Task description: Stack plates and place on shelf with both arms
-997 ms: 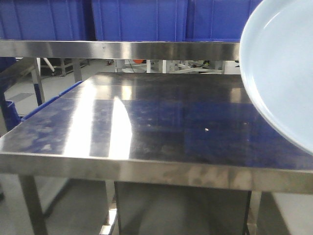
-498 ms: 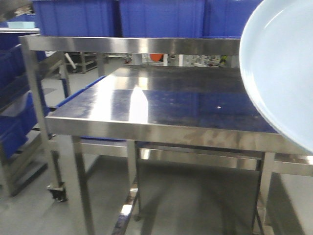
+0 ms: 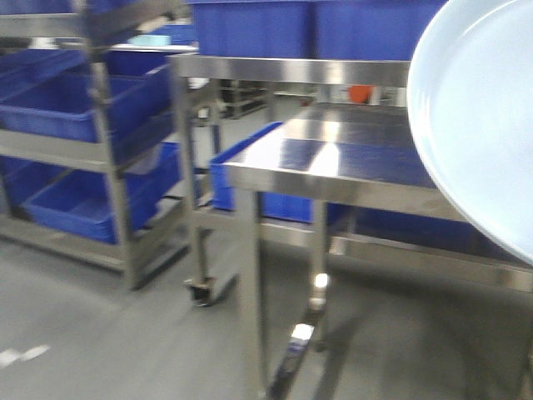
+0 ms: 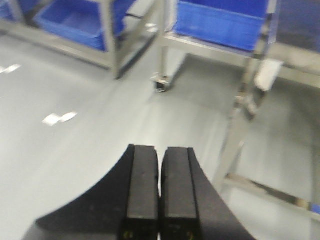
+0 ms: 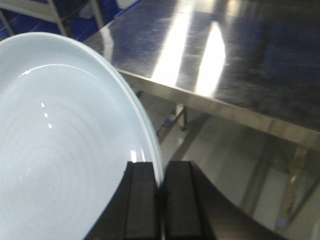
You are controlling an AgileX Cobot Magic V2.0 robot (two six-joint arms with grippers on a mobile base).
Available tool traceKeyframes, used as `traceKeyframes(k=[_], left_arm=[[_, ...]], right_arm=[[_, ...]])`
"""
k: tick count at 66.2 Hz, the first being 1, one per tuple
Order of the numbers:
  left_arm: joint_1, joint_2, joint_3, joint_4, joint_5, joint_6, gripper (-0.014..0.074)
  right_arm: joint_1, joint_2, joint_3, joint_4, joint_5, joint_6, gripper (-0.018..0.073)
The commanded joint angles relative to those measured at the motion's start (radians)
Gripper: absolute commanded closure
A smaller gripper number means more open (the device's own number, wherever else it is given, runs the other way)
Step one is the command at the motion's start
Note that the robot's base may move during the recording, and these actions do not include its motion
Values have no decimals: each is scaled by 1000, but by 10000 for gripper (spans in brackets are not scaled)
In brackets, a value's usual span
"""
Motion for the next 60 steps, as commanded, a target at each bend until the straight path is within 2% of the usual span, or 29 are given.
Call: traceKeyframes(k=[1,60], left_arm=[[-8,4,-30,-4,-80,-10,509],[-8,4,-30,-4,-80,-10,509]], right_arm=[[-6,5,-30,13,-94,-2,510],[-6,5,-30,13,-94,-2,510]])
